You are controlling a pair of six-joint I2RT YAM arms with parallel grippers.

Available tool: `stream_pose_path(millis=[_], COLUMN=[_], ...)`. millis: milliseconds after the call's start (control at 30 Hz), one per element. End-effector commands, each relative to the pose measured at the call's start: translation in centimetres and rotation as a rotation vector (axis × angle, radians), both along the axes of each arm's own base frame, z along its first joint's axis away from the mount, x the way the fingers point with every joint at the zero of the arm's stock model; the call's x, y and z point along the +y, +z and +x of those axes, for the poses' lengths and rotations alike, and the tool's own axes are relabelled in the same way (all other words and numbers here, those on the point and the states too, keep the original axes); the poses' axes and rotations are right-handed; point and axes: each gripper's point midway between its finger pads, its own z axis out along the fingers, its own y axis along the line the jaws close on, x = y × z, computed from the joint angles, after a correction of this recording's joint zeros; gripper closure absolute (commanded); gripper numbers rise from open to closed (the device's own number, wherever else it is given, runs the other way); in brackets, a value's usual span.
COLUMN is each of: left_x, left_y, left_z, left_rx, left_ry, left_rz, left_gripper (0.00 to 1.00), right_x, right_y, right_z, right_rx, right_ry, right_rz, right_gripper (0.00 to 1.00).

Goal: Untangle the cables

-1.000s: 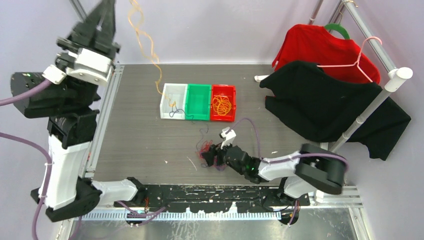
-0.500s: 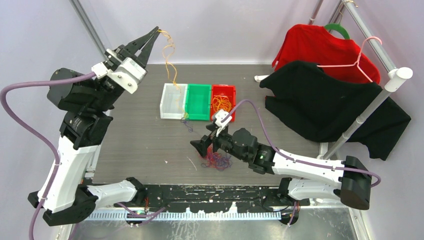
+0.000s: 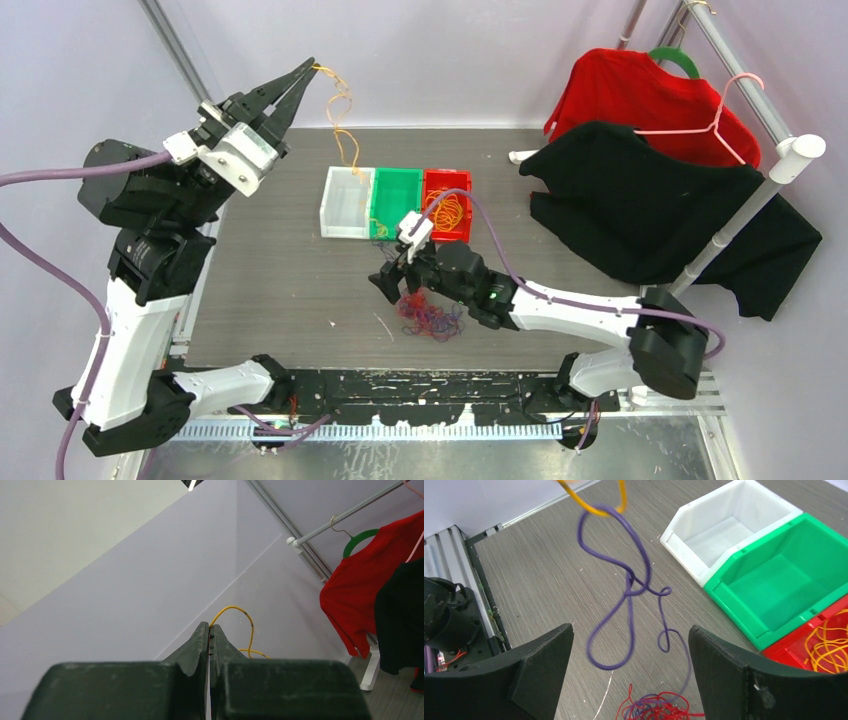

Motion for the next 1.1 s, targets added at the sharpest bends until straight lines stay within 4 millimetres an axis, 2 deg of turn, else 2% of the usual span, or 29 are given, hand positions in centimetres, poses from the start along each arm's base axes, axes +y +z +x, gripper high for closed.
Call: stream_pose_path(millis=[0, 133, 233, 367, 400, 567, 767, 933, 967, 1000, 1033, 1067], left_x=[1.2, 1.6, 1.8, 2.0, 2.1, 2.4, 2.8, 3.0, 3.0, 2.9, 2.8, 2.8], left_y=[2.2, 2.5, 2.8, 3.3, 3.4, 3.9, 5.1, 5.5, 5.5, 5.4, 5.3, 5.2], left_z=[-2.1, -2.4, -2.7, -3.1, -3.1, -3.5, -3.9, -4.2, -4.2, -4.2, -4.2, -4.2], left_rx=[-0.049, -0.059, -0.066, -0.078, -0.081, -0.1, -0.129, -0.138, -0.138, -0.136, -0.134, -0.134], left_ry=[-0.02, -0.015, -0.016, -0.017, -0.017, -0.009, -0.002, -0.003, -0.004, -0.005, -0.008, -0.009], left_rz=[-0.044, -0.048, -0.054, -0.062, -0.063, -0.067, -0.081, -0.086, -0.086, -0.082, -0.078, -0.076], left_gripper=[1.0, 1.0, 1.0, 1.0, 1.0, 1.0, 1.0, 1.0, 1.0, 1.0, 1.0, 1.0], right_x=[1.5, 1.3, 1.8, 2.3, 2.3, 2.0, 0.8, 0.1, 0.0, -0.2, -0.3, -0.5], right_y=[3.9, 4.1, 3.6, 2.7, 2.3, 0.6, -2.1, -3.0, -3.0, -2.8, -2.4, -2.0], right_z=[2.3, 3.3, 3.1, 2.7, 2.6, 2.1, 2.0, 1.8, 1.8, 1.7, 1.6, 1.4], right_rx=[-0.11, -0.124, -0.103, -0.064, -0.051, -0.001, 0.051, 0.075, 0.081, 0.087, 0.086, 0.081], right_ry=[-0.052, -0.106, -0.083, -0.06, -0.062, -0.061, -0.105, -0.13, -0.132, -0.135, -0.137, -0.132], right_rz=[0.119, 0.178, 0.188, 0.193, 0.196, 0.208, 0.202, 0.208, 0.211, 0.215, 0.223, 0.234], right_gripper=[0.17, 0.54, 0.76, 0.98, 0.99, 0.99, 0.99, 0.97, 0.82, 0.56, 0.4, 0.32])
